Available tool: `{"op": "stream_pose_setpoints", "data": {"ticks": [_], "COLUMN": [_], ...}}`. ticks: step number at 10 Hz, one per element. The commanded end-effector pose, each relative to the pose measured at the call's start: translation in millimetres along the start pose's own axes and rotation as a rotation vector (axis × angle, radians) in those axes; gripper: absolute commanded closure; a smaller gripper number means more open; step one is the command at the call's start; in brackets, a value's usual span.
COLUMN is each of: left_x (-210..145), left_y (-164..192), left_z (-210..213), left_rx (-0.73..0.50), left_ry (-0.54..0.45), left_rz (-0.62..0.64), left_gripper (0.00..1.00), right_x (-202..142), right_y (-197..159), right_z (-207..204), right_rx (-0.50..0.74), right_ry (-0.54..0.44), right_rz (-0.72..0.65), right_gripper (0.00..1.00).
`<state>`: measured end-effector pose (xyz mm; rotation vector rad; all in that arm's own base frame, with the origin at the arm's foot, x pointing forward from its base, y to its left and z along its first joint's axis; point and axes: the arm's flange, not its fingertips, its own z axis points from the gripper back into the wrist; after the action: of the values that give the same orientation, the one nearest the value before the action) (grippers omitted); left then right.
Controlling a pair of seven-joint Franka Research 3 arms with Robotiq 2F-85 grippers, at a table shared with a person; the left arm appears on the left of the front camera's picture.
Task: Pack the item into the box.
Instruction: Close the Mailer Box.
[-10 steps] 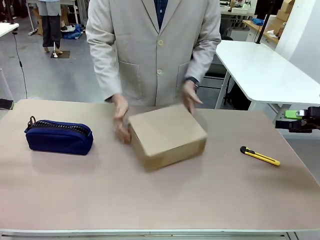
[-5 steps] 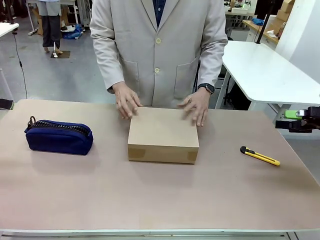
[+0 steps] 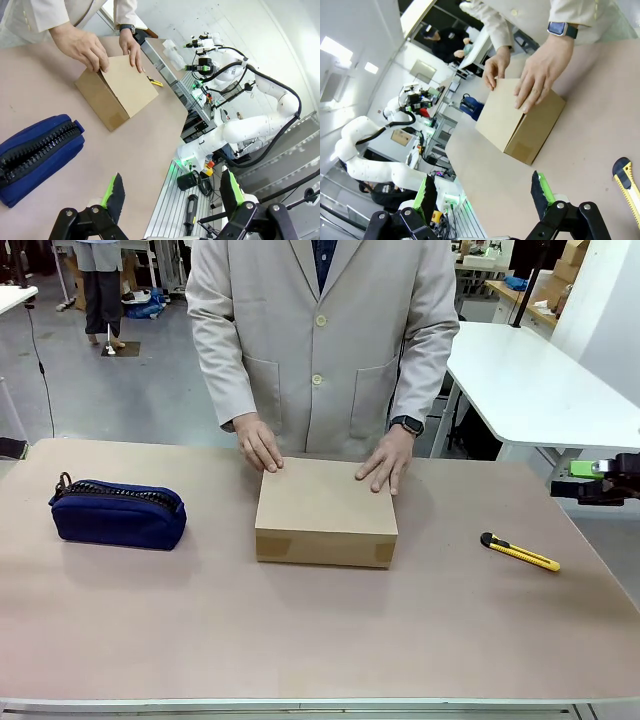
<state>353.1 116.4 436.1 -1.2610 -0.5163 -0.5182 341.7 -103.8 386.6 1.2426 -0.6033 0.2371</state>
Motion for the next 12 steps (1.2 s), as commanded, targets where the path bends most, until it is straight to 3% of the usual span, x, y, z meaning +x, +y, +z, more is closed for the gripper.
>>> {"op": "stream_pose_setpoints", "data": {"ticks": [1,12], "left_x": [0.3,0.3], "left_y": [-0.8,-0.8], "left_z": [-0.1,-0.1], "left_rx": [0.005,0.005], "left_ry": [-0.012,-0.012], "left_rz": [-0.018,-0.018], "left_gripper": [0.0,0.0], "right_x": [0.0,0.0], "right_y": [2.5,2.5], "right_z": [0.3,0.3], "right_rx": [0.008,0.008], "right_ry": [0.005,0.005], "right_rz": [0.004,0.004], "right_gripper": [0.0,0.0]}}
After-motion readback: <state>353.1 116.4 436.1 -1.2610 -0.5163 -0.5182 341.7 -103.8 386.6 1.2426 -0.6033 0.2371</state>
